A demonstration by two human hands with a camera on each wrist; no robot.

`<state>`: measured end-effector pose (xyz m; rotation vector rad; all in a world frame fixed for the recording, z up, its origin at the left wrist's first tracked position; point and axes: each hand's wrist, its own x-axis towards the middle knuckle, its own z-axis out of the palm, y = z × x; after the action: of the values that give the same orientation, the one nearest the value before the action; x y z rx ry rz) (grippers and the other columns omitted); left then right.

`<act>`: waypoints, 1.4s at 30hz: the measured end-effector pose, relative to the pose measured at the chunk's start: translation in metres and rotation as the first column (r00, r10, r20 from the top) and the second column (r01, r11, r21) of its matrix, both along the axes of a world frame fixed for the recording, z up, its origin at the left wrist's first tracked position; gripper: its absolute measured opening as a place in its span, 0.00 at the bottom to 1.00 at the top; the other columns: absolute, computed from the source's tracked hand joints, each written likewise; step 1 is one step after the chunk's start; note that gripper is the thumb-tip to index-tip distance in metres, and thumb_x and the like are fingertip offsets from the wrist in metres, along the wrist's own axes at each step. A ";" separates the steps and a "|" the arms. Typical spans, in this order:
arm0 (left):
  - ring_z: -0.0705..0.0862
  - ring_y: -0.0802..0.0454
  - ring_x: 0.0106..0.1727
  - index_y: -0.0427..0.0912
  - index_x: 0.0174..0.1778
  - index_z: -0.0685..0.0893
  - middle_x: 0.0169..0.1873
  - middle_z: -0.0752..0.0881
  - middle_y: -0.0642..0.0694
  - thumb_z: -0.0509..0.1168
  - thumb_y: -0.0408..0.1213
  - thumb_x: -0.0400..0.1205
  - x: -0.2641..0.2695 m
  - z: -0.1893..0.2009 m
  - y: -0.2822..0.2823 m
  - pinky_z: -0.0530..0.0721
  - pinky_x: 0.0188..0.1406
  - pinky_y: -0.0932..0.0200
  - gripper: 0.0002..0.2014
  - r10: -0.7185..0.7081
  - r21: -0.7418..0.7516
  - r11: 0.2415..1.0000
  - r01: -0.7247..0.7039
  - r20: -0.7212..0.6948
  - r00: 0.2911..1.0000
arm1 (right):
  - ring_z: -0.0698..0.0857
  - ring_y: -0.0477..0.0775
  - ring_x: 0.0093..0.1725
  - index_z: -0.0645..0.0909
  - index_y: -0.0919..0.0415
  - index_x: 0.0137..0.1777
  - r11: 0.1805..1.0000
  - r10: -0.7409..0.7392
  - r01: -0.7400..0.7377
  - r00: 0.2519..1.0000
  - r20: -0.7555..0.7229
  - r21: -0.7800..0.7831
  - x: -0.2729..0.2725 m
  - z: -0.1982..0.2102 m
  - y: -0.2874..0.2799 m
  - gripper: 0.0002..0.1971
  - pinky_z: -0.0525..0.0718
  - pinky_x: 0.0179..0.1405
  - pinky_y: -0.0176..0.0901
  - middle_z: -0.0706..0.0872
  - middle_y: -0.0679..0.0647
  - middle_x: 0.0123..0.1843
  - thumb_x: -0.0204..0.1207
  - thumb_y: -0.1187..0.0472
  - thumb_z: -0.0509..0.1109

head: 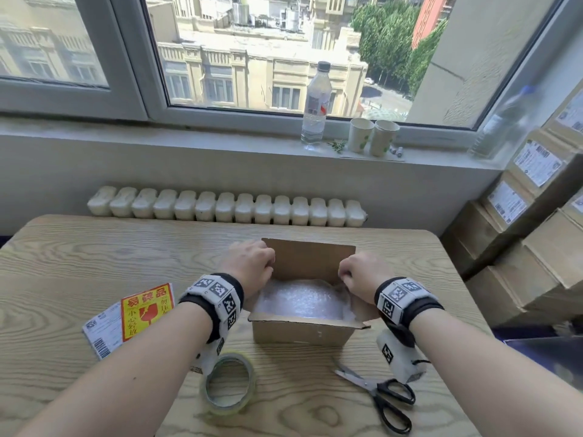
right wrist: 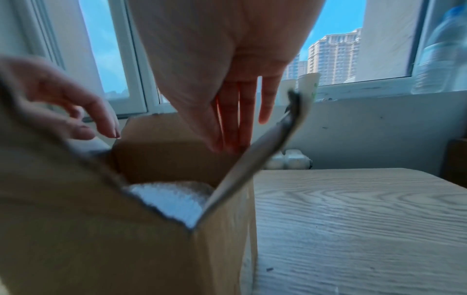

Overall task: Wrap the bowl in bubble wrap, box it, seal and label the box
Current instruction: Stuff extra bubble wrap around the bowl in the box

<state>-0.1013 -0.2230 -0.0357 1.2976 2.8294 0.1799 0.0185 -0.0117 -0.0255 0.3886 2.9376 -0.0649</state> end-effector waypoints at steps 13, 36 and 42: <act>0.80 0.42 0.63 0.46 0.75 0.68 0.74 0.67 0.44 0.59 0.38 0.82 0.018 -0.009 -0.017 0.77 0.63 0.52 0.23 0.303 0.034 0.943 -0.331 0.326 0.896 | 0.91 0.53 0.45 0.90 0.57 0.40 0.677 -0.620 0.480 0.781 -0.081 -0.557 0.041 0.010 0.018 0.09 0.88 0.53 0.50 0.92 0.53 0.39 0.73 0.63 0.67; 0.81 0.50 0.58 0.48 0.59 0.82 0.53 0.82 0.51 0.57 0.37 0.84 0.015 -0.001 0.002 0.77 0.53 0.60 0.12 0.259 0.100 0.928 -0.359 0.521 0.814 | 0.82 0.43 0.48 0.87 0.49 0.58 0.758 -0.294 0.348 0.937 0.188 -0.552 0.037 0.008 0.004 0.24 0.77 0.49 0.37 0.85 0.42 0.46 0.68 0.36 0.73; 0.87 0.45 0.54 0.39 0.60 0.82 0.51 0.89 0.39 0.58 0.27 0.81 0.009 -0.003 0.001 0.84 0.59 0.50 0.14 0.204 0.126 0.909 -0.397 0.697 0.688 | 0.77 0.48 0.70 0.76 0.51 0.72 0.868 -0.182 0.280 0.948 0.262 -0.410 0.035 0.019 -0.011 0.38 0.72 0.66 0.40 0.79 0.46 0.70 0.65 0.31 0.72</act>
<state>-0.0926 -0.2225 -0.0388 0.5636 2.3743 0.8779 0.0538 -0.0223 -0.0066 0.6260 2.5405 -0.6693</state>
